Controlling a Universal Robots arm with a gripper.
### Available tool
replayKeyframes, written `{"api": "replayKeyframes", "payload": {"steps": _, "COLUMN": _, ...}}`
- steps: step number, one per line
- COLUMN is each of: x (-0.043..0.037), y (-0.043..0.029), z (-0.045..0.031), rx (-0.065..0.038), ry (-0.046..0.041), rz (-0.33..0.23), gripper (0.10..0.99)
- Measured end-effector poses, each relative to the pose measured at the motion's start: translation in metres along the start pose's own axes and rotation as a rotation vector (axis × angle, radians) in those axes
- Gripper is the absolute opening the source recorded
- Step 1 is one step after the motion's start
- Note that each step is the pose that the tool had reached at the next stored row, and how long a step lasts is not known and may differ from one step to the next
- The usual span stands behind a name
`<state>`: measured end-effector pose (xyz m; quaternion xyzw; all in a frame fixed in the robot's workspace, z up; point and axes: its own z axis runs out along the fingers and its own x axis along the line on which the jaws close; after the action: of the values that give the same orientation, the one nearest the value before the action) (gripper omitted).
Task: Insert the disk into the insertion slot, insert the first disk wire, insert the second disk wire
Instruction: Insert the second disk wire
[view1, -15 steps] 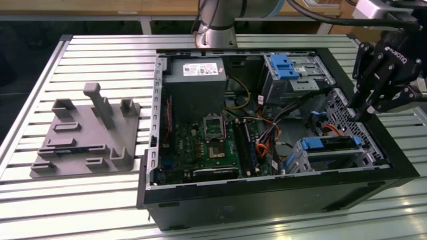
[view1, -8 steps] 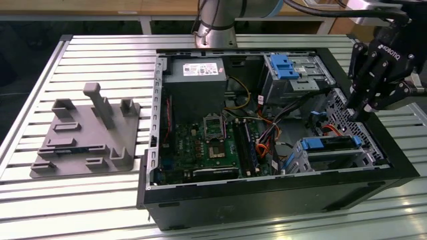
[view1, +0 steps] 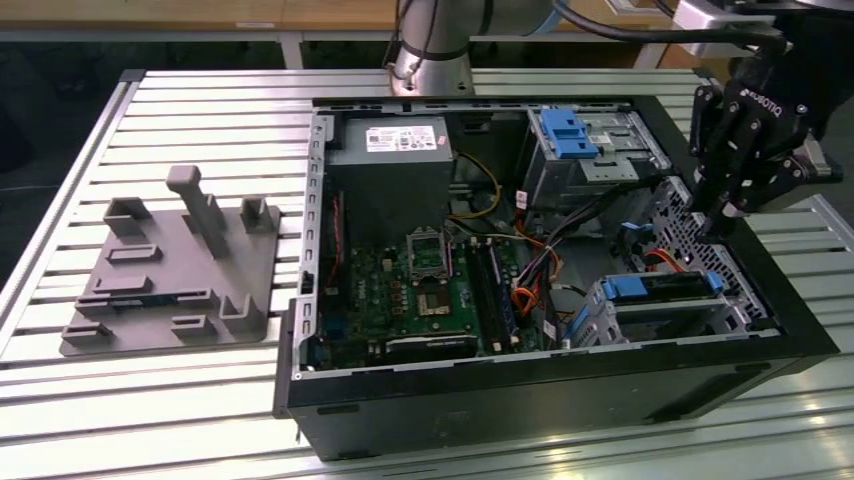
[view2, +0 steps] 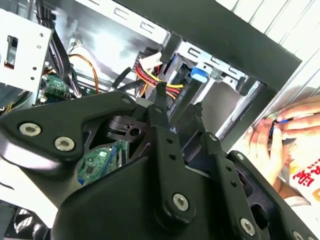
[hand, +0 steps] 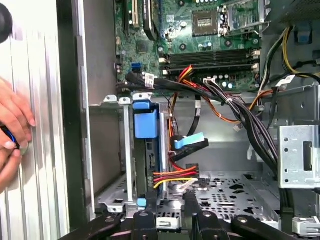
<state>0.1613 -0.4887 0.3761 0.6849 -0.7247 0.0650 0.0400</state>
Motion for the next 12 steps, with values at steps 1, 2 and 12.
{"api": "replayKeyframes", "payload": {"steps": 1, "x": -0.0012, "y": 0.0006, "z": 0.0002, "rx": 0.001, "ry": 0.0007, "rz": -0.005, "gripper": 0.357}}
{"api": "replayKeyframes", "payload": {"steps": 2, "x": -0.0025, "y": 0.0035, "z": 0.0001, "rx": 0.002, "ry": 0.0026, "rz": -0.006, "gripper": 0.357}}
{"api": "replayKeyframes", "payload": {"steps": 12, "x": -0.0076, "y": 0.0342, "z": 0.0034, "rx": 0.004, "ry": 0.0347, "rz": -0.014, "gripper": 0.357}}
